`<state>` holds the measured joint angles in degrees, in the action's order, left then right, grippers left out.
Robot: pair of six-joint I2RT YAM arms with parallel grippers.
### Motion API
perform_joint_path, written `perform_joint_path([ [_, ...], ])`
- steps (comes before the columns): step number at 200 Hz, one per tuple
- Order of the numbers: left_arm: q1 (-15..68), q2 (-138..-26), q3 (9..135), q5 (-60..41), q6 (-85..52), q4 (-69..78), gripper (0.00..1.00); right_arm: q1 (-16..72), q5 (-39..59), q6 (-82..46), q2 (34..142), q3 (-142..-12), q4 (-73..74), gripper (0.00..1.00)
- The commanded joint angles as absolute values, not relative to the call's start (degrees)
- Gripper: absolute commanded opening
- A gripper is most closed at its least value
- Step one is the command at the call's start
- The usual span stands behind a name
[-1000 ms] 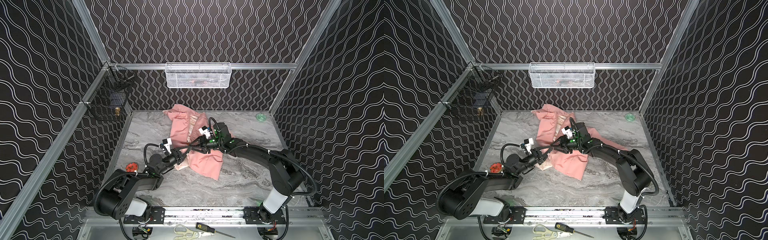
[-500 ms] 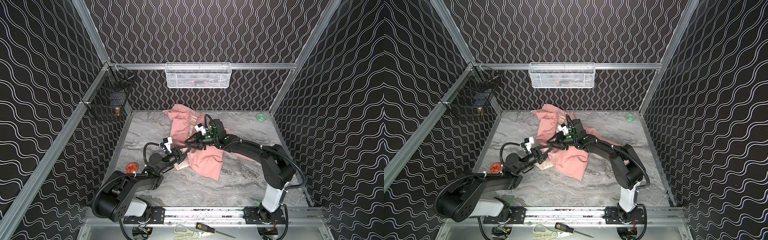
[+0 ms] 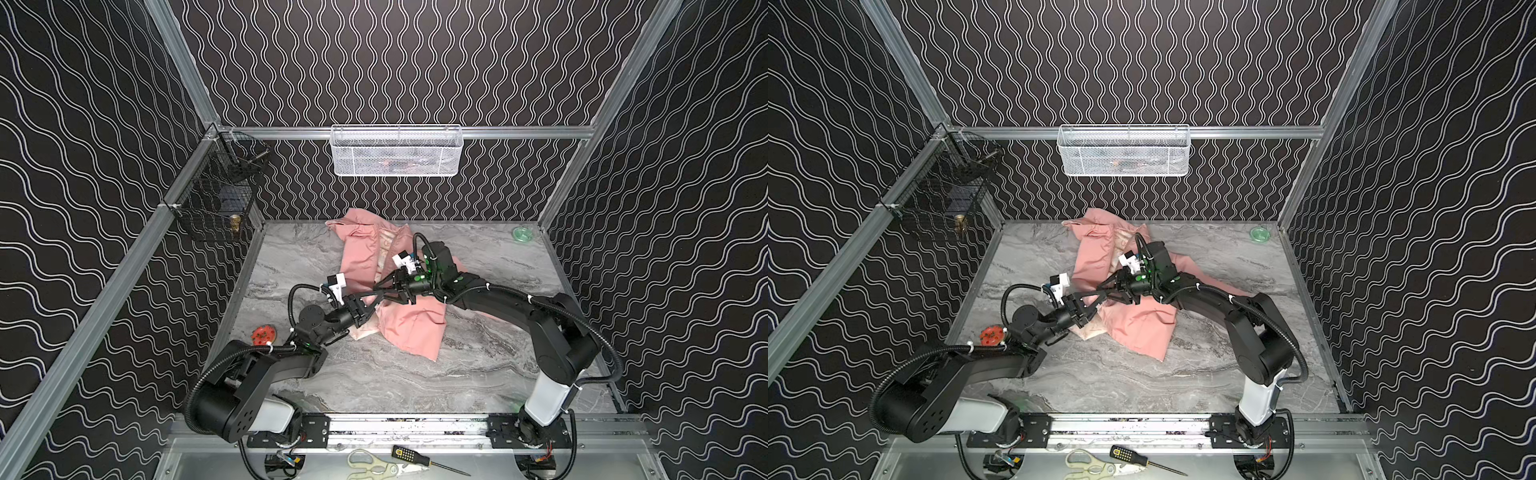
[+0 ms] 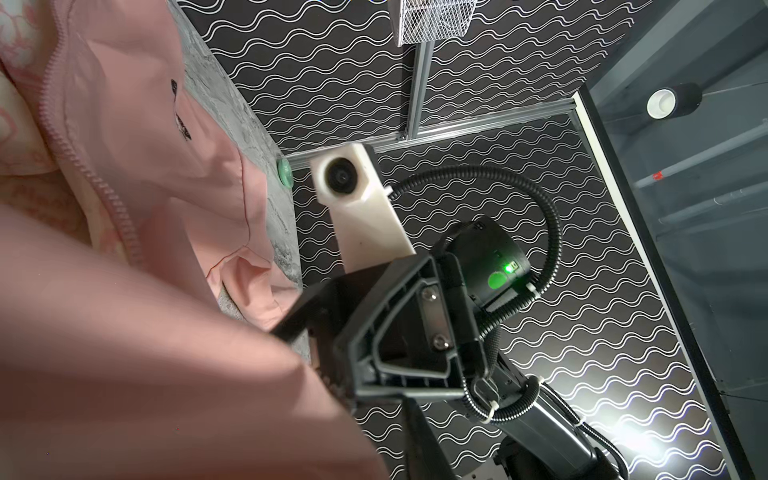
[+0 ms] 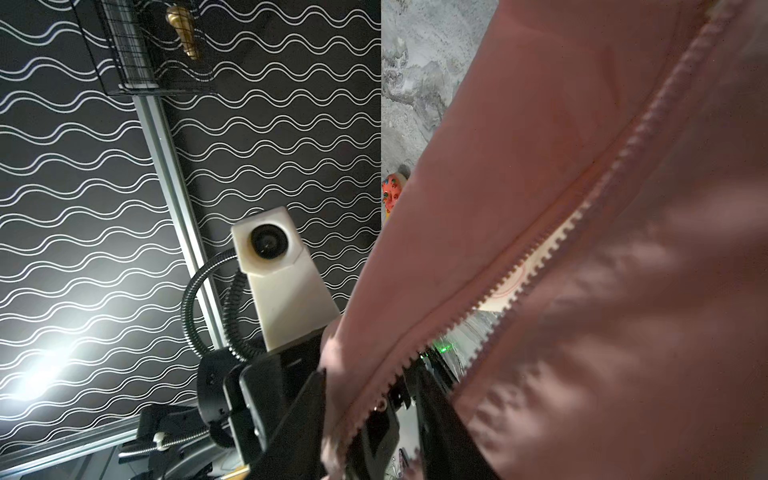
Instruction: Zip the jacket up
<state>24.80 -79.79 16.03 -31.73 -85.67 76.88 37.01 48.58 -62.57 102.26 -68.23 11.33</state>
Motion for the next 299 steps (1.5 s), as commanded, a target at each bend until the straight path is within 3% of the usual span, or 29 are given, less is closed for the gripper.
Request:
perform_joint_path([
  [1,24.75,-78.96,15.83,-32.36,-86.04,79.21,0.27,37.2,49.47,-64.25,101.54,-68.27,16.09,0.37],
  [30,24.77,-78.49,16.03,-33.13,-85.93,78.4,0.28,37.27,49.78,-64.59,102.49,-69.12,16.07,0.37],
  [72,24.78,-79.63,16.74,-34.5,-86.77,80.07,0.29,37.63,50.04,-64.03,103.62,-69.7,13.9,0.47],
  [128,24.71,-81.73,17.13,-35.57,-88.0,83.15,0.29,38.24,51.02,-64.28,106.4,-72.66,13.01,0.47],
  [159,24.78,-81.26,17.18,-35.95,-87.82,82.27,0.29,38.33,51.41,-66.63,106.96,-72.21,16.99,0.35],
  [219,24.69,-79.44,15.83,-35.03,-86.98,79.85,0.34,38.06,50.63,-68.88,105.37,-70.75,19.88,0.0],
  [299,23.82,-78.62,14.47,-34.28,-87.28,79.89,0.36,37.73,48.97,-67.81,103.0,-70.53,17.64,0.0],
])
